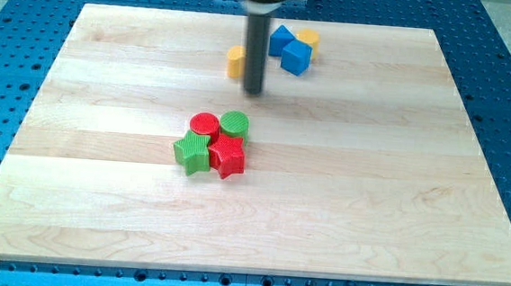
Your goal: Group up the blue blocks yellow blocks
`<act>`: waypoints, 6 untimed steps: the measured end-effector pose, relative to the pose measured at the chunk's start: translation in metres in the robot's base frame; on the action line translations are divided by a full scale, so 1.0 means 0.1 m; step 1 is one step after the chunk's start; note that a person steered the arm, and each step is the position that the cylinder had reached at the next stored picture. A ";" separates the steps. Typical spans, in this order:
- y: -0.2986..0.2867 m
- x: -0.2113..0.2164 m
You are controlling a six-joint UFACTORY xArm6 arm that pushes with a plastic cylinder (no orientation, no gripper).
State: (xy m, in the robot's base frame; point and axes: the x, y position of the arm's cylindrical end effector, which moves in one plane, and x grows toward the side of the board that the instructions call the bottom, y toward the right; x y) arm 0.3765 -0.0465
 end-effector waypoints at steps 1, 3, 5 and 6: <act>-0.52 -0.29; 0.53 -0.45; -0.28 -0.53; 0.38 -0.53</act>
State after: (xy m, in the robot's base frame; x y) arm 0.3237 -0.0084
